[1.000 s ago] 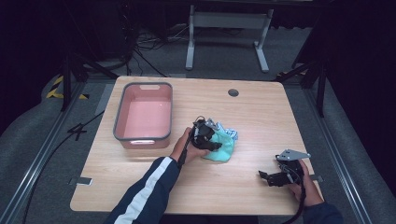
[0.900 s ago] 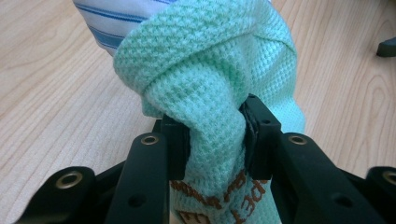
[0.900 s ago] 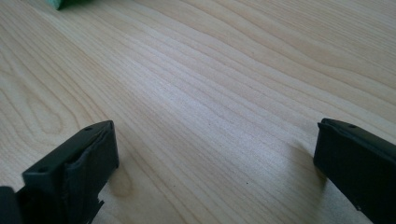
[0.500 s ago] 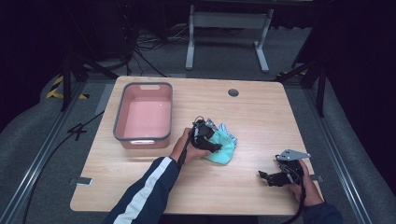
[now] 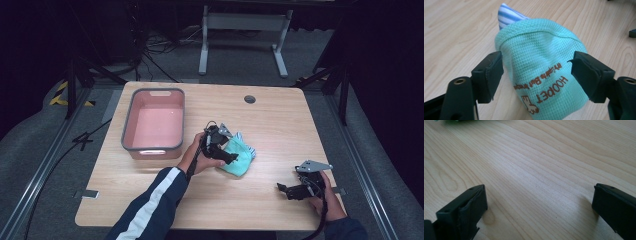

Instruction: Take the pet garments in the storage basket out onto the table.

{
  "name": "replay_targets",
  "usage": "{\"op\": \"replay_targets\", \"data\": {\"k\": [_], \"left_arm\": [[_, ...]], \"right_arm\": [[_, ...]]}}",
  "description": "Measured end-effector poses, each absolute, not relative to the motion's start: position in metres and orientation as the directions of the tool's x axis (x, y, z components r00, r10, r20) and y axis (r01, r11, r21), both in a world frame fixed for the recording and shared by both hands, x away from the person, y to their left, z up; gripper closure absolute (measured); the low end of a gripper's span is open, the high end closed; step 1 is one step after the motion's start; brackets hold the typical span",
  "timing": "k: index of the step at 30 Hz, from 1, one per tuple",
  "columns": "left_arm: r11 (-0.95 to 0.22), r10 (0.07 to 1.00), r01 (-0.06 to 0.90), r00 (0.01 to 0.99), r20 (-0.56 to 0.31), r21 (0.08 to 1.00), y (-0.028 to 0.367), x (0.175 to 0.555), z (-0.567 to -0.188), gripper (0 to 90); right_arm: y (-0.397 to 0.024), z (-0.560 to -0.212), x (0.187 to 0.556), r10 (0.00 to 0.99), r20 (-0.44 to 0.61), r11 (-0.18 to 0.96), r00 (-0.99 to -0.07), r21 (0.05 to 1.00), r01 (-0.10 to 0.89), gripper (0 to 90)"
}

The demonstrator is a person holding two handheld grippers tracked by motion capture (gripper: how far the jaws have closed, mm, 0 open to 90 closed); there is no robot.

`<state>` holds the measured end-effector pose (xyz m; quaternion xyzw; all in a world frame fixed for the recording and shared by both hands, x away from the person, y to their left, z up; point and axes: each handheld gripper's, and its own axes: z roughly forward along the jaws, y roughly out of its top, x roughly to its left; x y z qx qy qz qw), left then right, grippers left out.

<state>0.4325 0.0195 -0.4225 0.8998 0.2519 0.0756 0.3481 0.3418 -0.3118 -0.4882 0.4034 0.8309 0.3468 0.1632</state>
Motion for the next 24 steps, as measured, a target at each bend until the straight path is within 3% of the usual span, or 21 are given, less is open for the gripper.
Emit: {"op": "replay_targets", "data": {"k": [15,24], "left_arm": [[-0.711,0.447,0.278,0.888,0.109,0.646,0.038,0.408,-0.388,23.6],[-0.734,0.426,0.246,0.892,0.148,0.633,0.055,0.395,-0.381,23.9]], "right_arm": [[-0.312,-0.488,0.342,0.783,0.008,0.434,-0.621,0.708,0.557,0.1],[-0.312,-0.488,0.342,0.783,0.008,0.434,-0.621,0.708,0.557,0.1]]}}
